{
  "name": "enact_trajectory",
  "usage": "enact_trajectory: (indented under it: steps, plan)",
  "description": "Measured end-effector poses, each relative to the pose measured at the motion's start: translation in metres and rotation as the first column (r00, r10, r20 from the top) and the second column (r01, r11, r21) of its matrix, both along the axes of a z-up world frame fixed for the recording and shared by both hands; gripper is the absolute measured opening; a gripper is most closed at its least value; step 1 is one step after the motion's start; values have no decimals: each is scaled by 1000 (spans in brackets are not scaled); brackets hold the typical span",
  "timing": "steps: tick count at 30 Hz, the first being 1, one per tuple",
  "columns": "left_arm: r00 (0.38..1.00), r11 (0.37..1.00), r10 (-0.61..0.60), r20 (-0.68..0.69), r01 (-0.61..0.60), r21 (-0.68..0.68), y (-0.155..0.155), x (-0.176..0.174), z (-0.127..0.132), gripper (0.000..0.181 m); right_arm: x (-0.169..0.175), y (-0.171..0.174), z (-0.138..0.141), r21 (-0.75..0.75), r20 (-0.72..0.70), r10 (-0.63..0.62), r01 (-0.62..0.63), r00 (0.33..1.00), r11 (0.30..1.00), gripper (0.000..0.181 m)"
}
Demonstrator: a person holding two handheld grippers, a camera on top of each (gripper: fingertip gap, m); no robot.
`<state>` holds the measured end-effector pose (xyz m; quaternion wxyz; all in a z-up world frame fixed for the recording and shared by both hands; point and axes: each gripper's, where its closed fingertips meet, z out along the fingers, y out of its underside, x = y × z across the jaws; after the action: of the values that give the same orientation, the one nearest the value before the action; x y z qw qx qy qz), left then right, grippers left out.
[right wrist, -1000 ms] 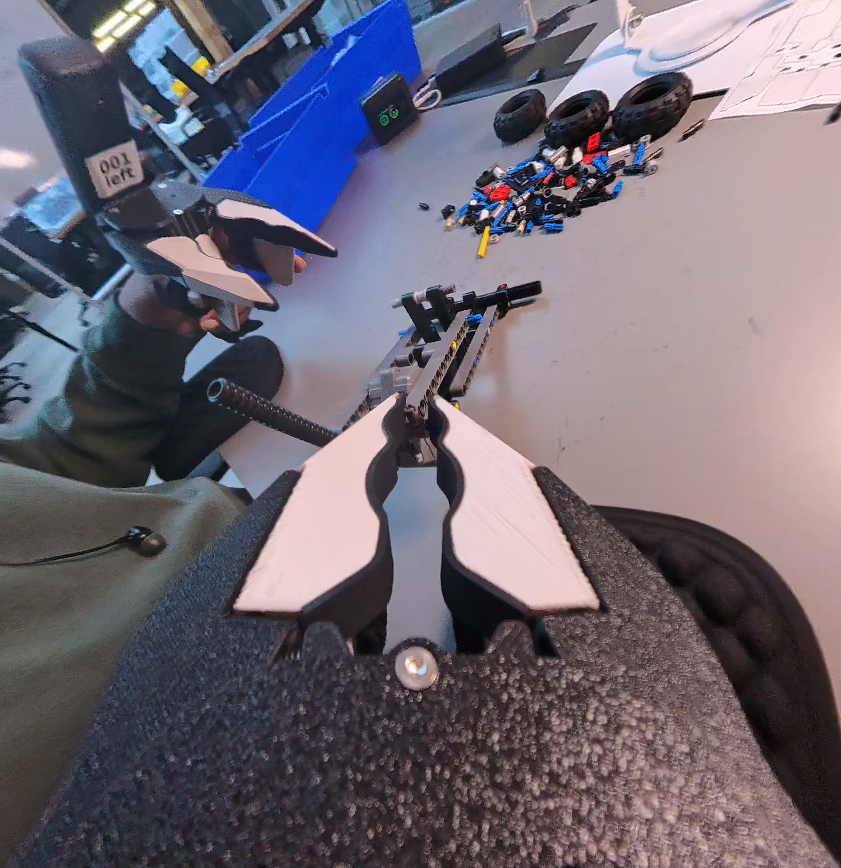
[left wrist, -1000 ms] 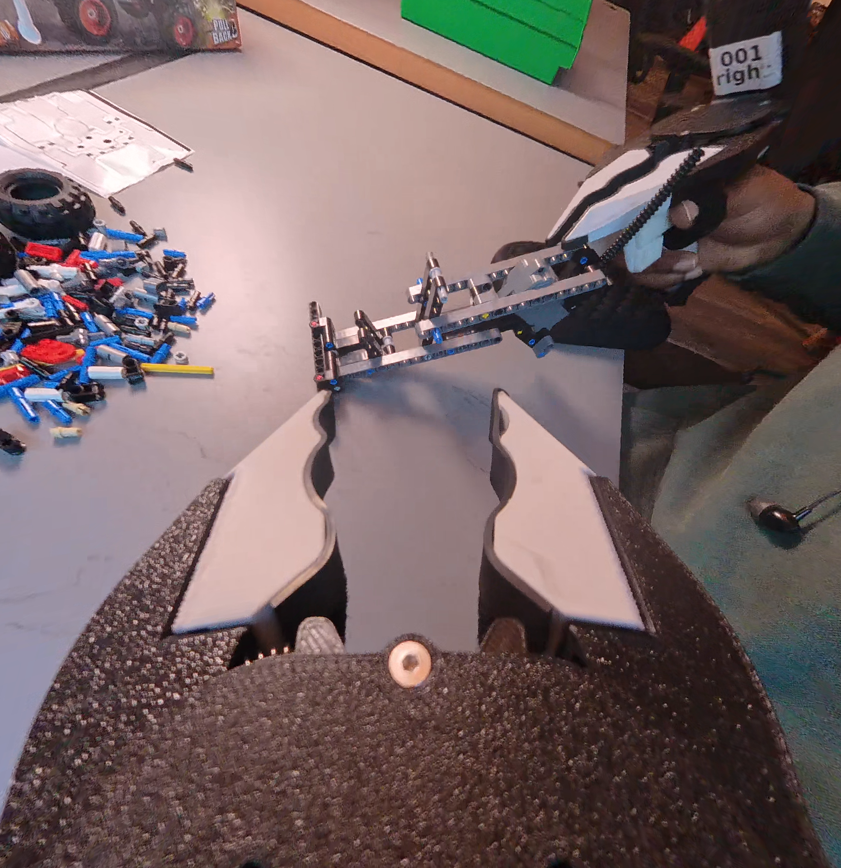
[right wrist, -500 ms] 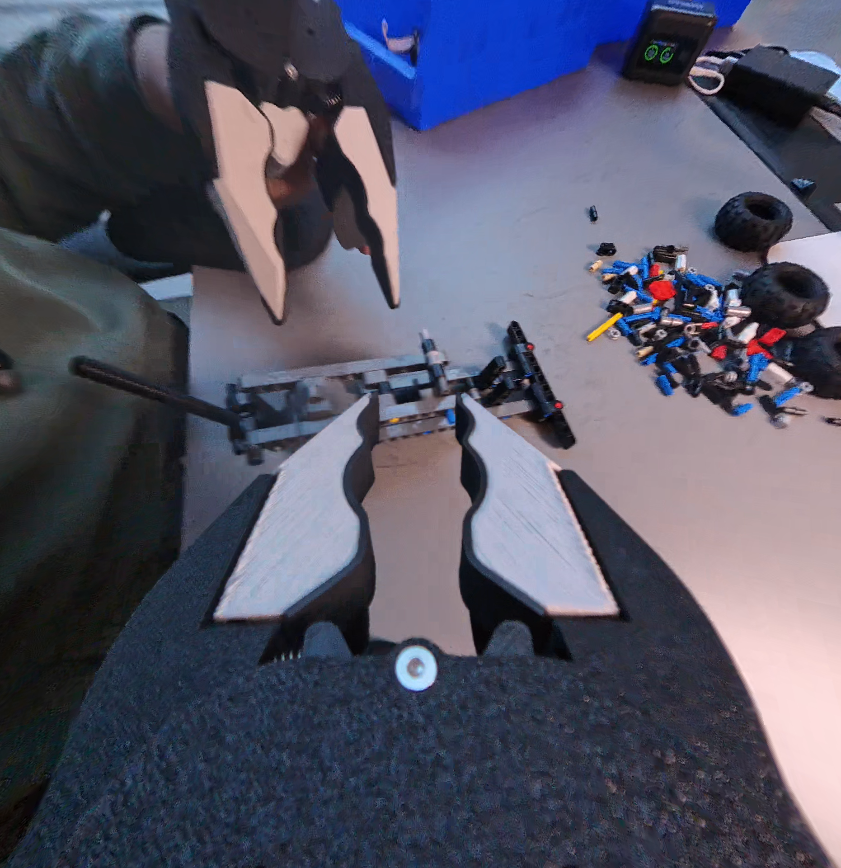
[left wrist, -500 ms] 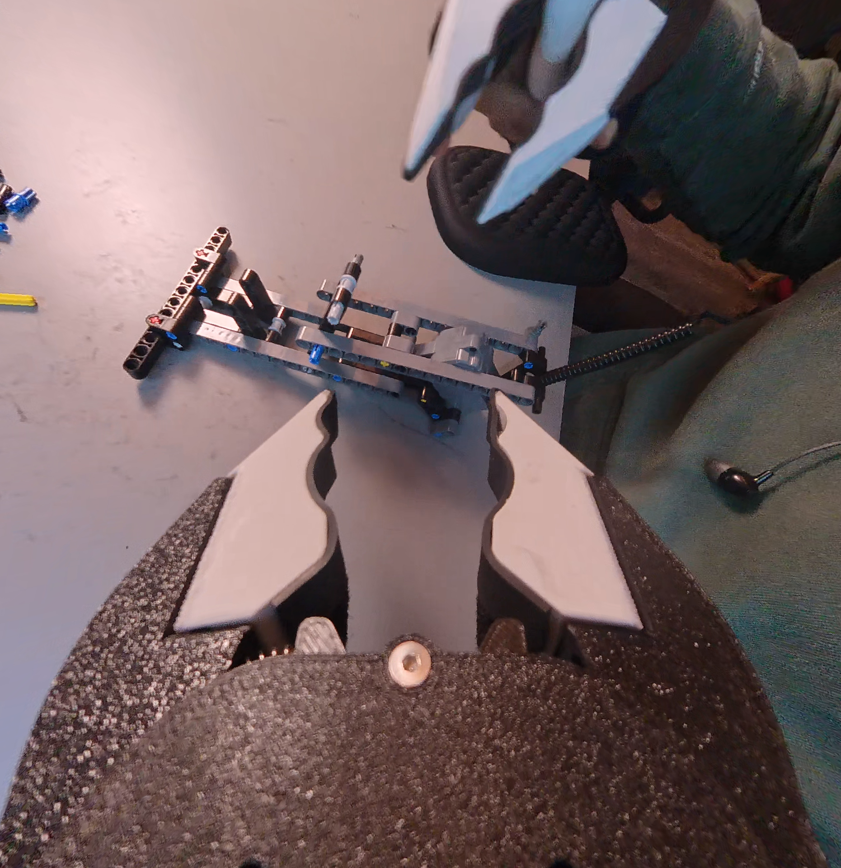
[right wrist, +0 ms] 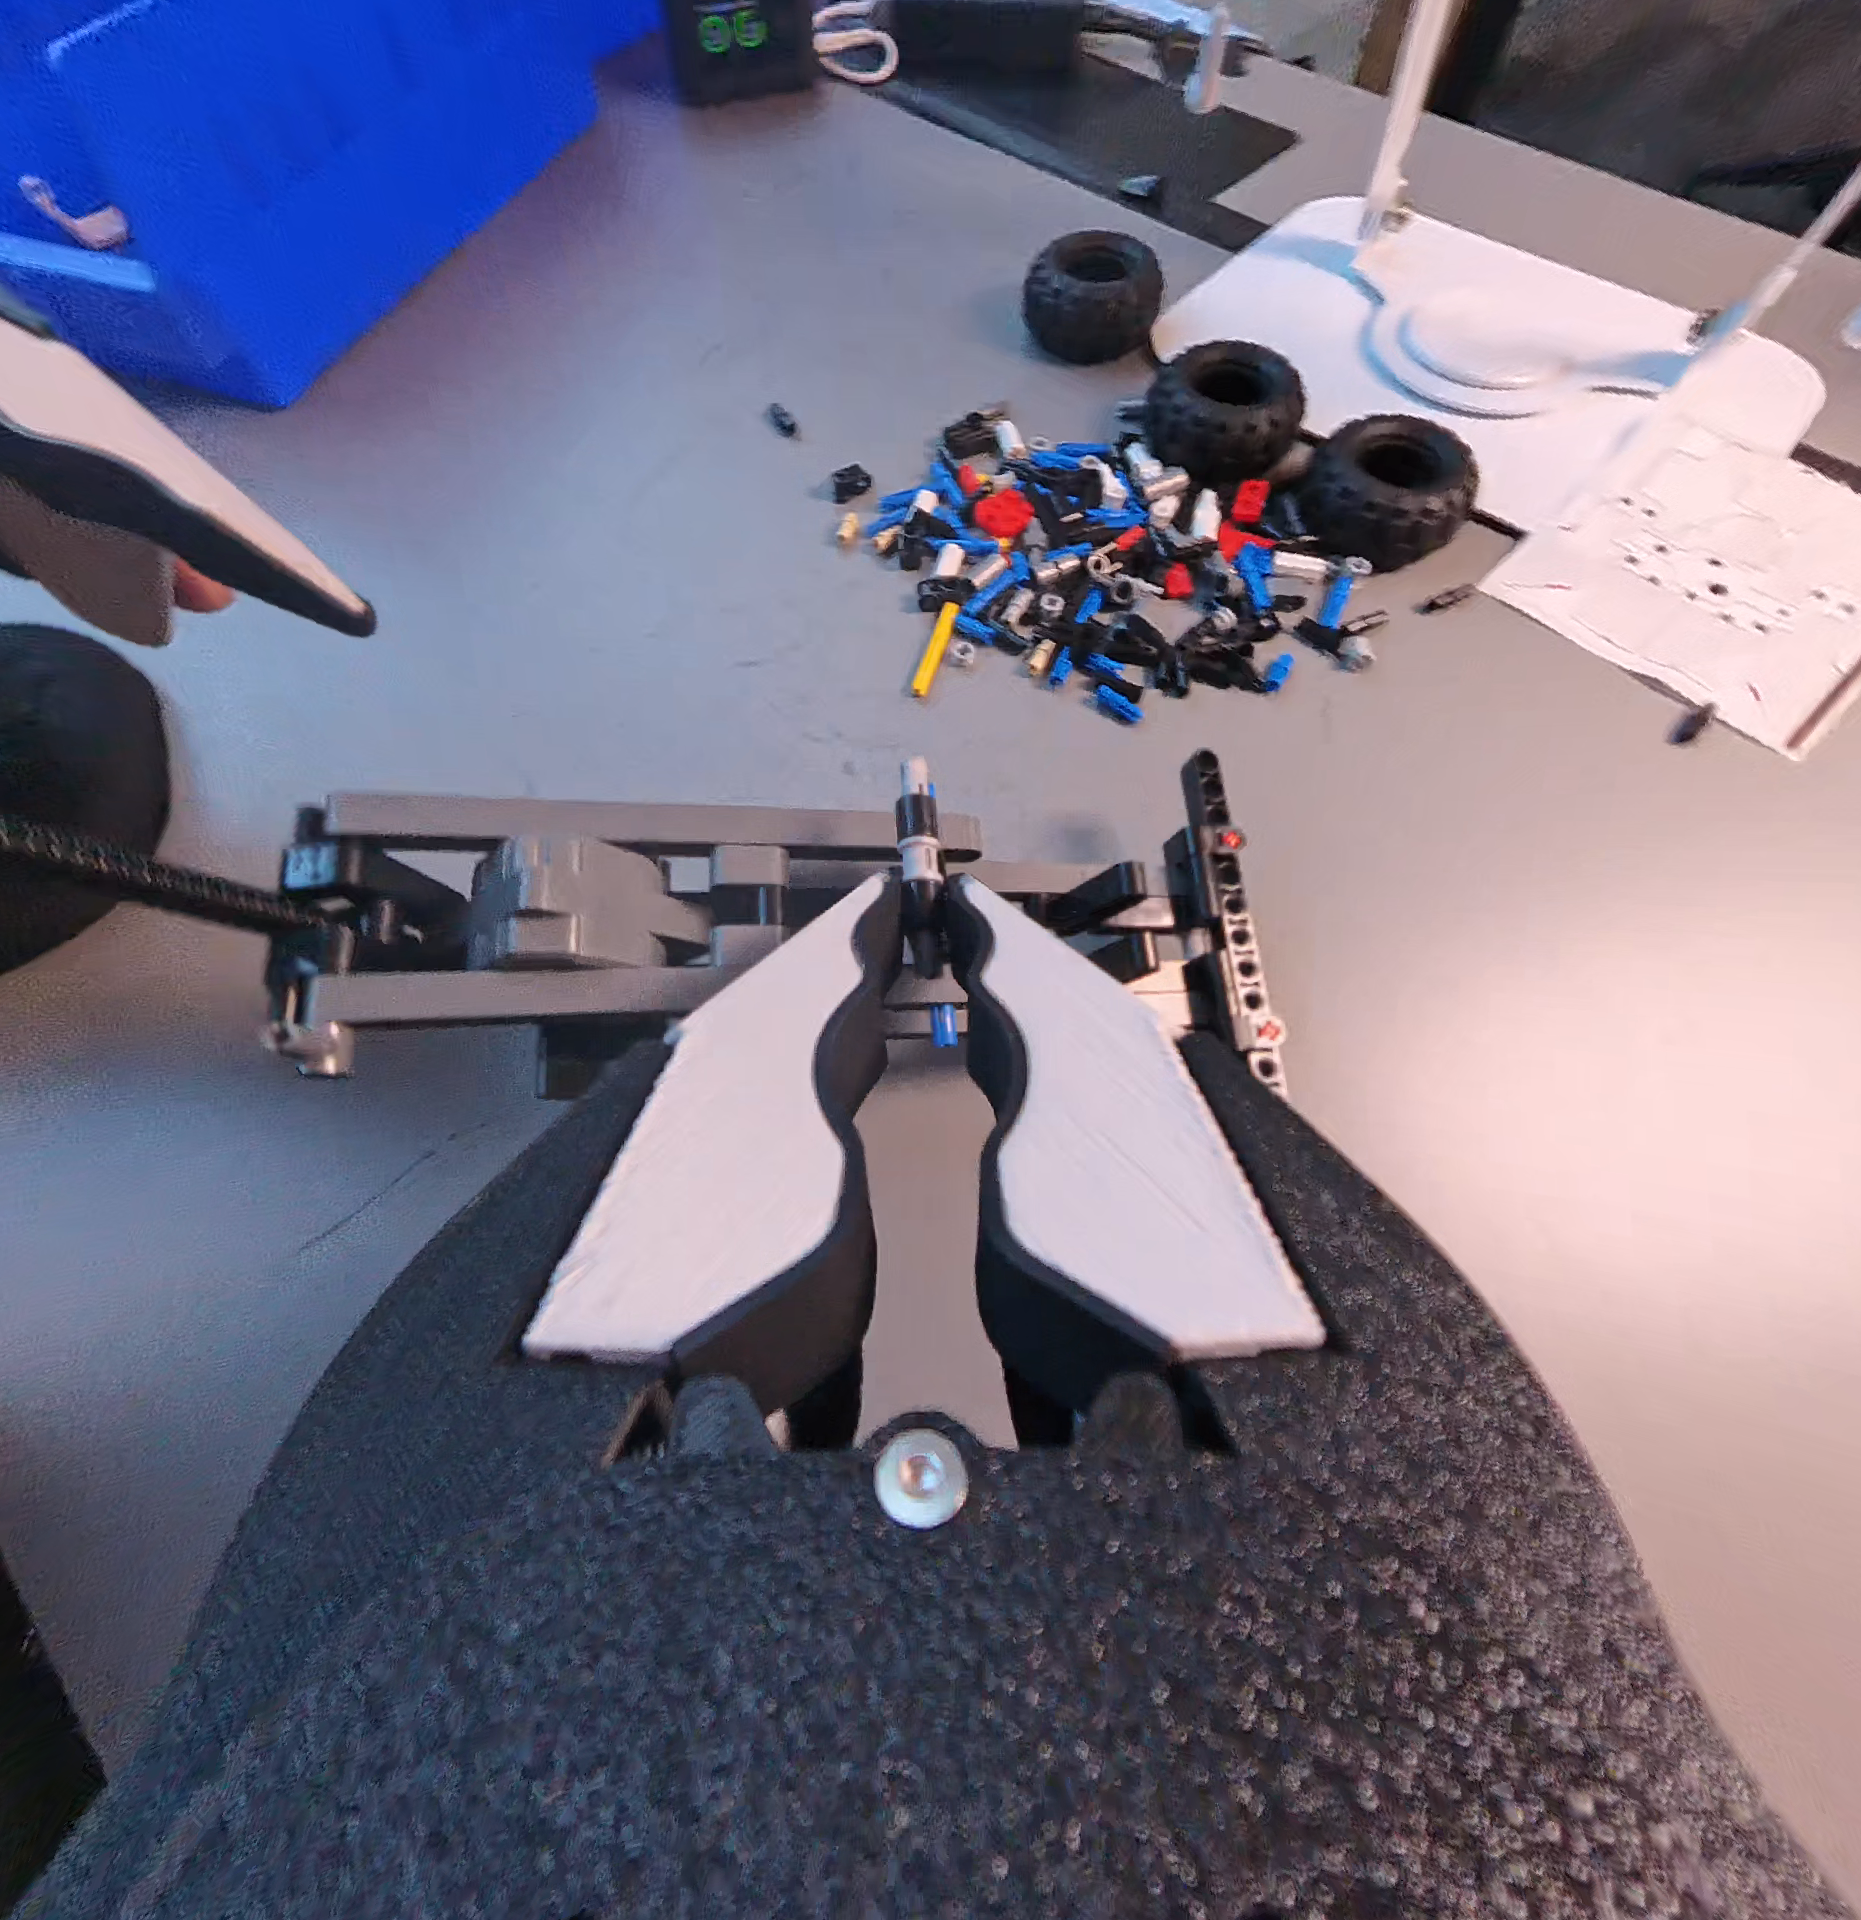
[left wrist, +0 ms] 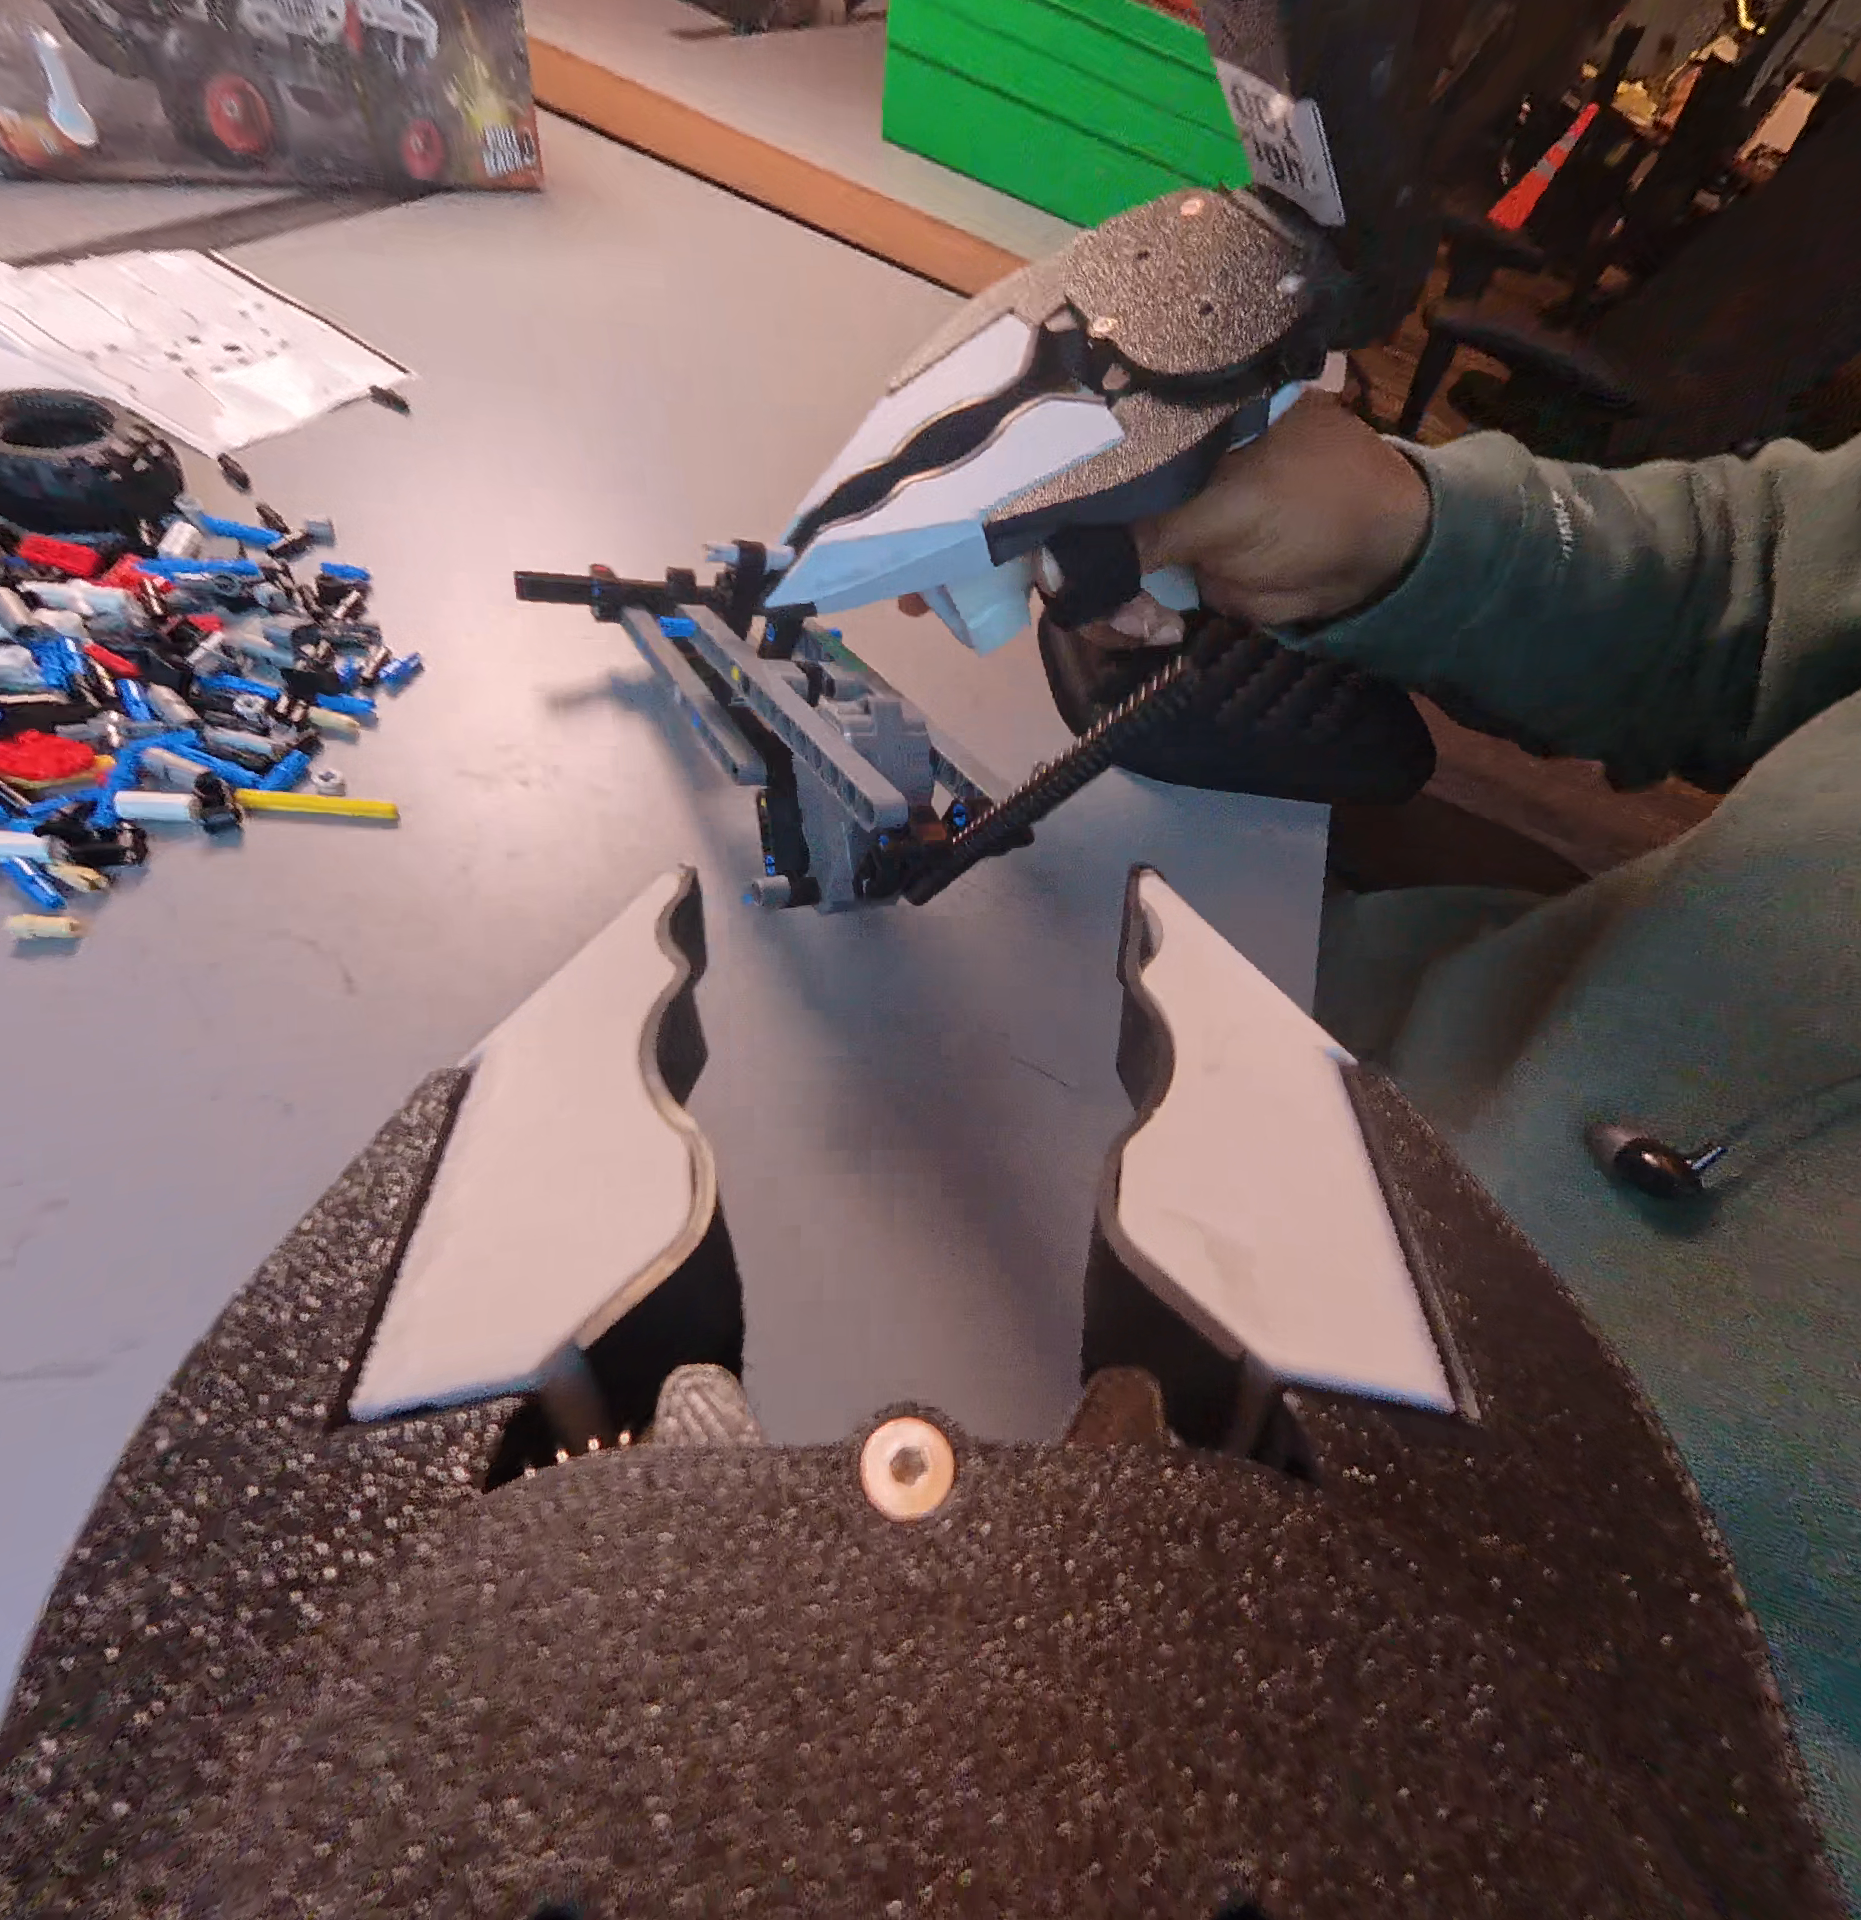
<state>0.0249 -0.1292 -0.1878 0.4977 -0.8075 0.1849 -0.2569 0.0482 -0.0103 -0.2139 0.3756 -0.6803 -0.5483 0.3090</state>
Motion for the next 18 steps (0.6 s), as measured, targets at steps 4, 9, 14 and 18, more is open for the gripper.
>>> enact_trajectory:
  steps: [4,9,14,18]
  plan:
    - [998,1000,14,-63,-13,5,14,2,-8,84,21,19,-6,73,18,-223,222,975,972,7]
    - [975,996,-8,-221,-13,-93,37,9,-46,87,26,24,-14,61,-6,-371,371,928,927,8]
    - [941,990,-78,-328,34,-137,60,12,-67,63,22,25,8,89,-103,-318,327,943,941,24]
    - [931,987,-112,-347,65,-145,65,15,-70,46,23,-24,33,161,-166,57,-31,984,987,22]
